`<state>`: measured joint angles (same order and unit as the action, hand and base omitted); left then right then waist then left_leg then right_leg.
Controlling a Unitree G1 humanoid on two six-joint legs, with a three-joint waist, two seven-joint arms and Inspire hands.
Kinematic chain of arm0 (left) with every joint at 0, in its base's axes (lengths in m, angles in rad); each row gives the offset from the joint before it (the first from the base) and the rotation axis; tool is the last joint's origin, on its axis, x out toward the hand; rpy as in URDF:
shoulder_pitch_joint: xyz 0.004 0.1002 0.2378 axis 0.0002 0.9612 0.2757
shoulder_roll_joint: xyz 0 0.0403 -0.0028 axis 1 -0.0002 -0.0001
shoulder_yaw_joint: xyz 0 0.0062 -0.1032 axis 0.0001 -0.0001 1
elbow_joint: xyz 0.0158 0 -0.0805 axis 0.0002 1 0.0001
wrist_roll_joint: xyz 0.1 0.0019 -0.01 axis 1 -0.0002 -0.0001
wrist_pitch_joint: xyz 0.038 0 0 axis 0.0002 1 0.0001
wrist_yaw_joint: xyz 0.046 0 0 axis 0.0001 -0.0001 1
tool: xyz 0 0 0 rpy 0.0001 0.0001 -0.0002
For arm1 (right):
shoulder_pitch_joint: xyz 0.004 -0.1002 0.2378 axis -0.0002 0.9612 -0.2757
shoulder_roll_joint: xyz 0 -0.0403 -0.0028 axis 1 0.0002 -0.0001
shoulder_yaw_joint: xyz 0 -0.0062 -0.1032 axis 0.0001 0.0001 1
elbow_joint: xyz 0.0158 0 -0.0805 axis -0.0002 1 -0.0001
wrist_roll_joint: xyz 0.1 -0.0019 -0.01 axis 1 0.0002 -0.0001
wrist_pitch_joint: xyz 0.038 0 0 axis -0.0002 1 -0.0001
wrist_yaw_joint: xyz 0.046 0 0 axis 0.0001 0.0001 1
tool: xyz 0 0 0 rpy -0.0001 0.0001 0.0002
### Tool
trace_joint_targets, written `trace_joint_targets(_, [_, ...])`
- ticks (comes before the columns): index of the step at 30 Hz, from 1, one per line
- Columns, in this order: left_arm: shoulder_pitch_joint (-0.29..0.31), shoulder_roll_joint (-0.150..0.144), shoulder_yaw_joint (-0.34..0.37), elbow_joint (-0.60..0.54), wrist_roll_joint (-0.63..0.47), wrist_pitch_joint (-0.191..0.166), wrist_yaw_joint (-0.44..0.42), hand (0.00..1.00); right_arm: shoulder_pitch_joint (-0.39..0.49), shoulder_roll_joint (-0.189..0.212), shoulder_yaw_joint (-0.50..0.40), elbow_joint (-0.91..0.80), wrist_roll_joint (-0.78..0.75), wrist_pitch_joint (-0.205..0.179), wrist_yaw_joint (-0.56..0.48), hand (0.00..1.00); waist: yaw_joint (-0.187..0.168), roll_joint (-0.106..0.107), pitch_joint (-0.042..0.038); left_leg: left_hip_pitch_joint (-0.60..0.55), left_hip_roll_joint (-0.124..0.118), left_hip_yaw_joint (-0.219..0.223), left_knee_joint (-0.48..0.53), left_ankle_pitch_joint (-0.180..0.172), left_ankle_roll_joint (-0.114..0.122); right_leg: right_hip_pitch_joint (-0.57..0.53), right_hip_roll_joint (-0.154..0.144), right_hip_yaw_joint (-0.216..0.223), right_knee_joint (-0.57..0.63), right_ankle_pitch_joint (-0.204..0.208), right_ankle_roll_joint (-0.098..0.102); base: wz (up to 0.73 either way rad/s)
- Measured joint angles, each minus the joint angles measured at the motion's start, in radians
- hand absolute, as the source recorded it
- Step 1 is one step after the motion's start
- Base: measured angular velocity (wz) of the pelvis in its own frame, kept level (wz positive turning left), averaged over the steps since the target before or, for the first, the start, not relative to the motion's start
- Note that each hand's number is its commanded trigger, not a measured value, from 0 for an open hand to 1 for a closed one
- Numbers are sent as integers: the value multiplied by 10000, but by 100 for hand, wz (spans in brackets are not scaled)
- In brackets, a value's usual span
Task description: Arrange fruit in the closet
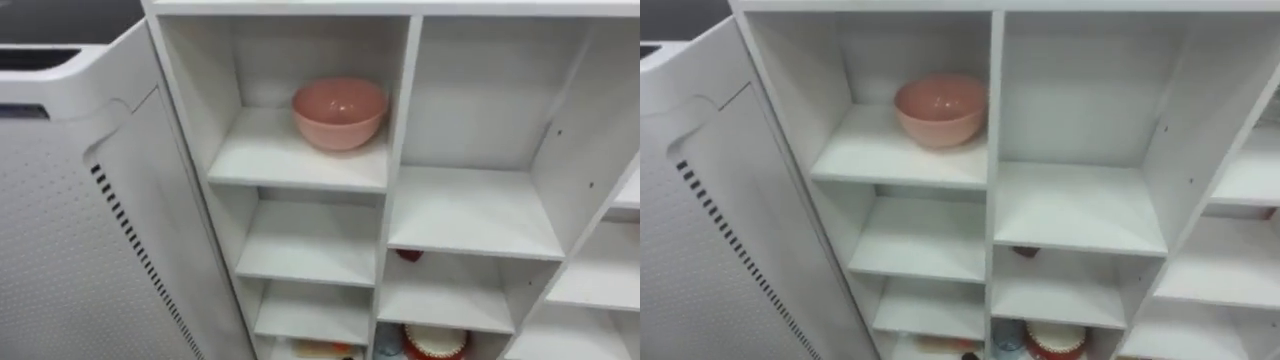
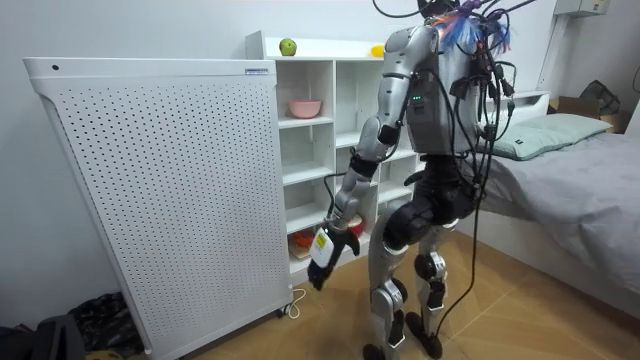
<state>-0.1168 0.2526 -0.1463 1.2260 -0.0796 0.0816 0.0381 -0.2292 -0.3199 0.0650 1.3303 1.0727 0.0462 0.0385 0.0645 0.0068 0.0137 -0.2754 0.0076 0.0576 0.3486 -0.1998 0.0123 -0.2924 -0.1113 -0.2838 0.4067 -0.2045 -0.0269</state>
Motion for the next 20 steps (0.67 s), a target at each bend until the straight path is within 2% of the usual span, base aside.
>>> trace_joint_targets(1, [113, 1, 262, -66, 84, -49, -13, 0, 326, 66, -9, -10, -181, 0, 105, 0, -72, -45, -66, 321, 38, 51, -209, 14, -23, 290, 63, 7, -191, 11, 2, -12])
trace_joint_targets(4, [566, -6, 735, -399, 329, -120, -23, 0, 1017, 288, -279, -41, -351, -5, 339, 0, -309, -94, -149, 962, 117, 74, -495, 40, -70, 1036, 244, -44, -701, 45, 43, 0])
trace_joint_targets(6, [1126, -76, 1021, -776, 551, -192, -20, 0, 1797, 483, -498, -111, -575, 14, 626, 0, -436, -129, -211, 1748, 128, 97, -946, 46, -89, 1766, 356, -61, -1108, 65, 86, 2])
trace_joint_targets(9, [1689, -158, 1442, -887, 1083, -205, 3, 0, 2472, 644, -577, -171, -1337, 88, 827, 0, -572, -86, -229, 2447, 132, 120, -1307, 52, -103, 2437, 507, 86, -1554, 98, 179, -4])
trace_joint_targets(10, [1889, -208, 1557, -883, 1200, -211, 66, 0, 2800, 705, -576, -218, -1569, 88, 867, 0, -578, -11, -197, 2777, 140, 132, -1466, 51, -104, 2729, 562, 95, -1782, 136, 214, 0])
trace_joint_targets(12, [2201, -347, 1784, -888, 1246, -213, 252, 0, 3166, 824, -569, -242, -1924, 83, 872, 0, -571, -25, -192, 3140, 149, 216, -1684, 44, -111, 3043, 595, 154, -1943, 142, 238, -11])
trace_joint_targets(13, [2332, -427, 1841, -887, 1346, -212, 314, 0, 3270, 930, -568, -242, -2346, 71, 883, 0, -571, 25, -216, 3303, 151, 259, -1792, 43, -113, 3151, 626, 256, -2016, 147, 247, -17])
trace_joint_targets(14, [2358, -466, 1863, -888, 1433, -213, 322, 0, 3291, 975, -573, -226, -2678, 70, 908, 0, -572, -9, -204, 3393, 149, 271, -1829, 43, -113, 3187, 635, 310, -2018, 147, 248, -19])
trace_joint_targets(16, [2403, -607, 2236, -888, 1711, -262, 329, 0, 3326, 1120, -590, -214, -4499, 56, 1016, 0, -587, 7, -202, 3664, 158, 382, -1902, 40, -119, 3333, 645, 395, -2018, 147, 248, -15])
trace_joint_targets(20, [2477, -622, 2278, -896, 2069, -385, 426, 0, 3368, 1191, -567, -264, -6073, -87, 1105, 0, -573, 10, -181, 3924, 173, 502, -2014, 27, -127, 3492, 697, 609, -2016, 140, 257, -13])
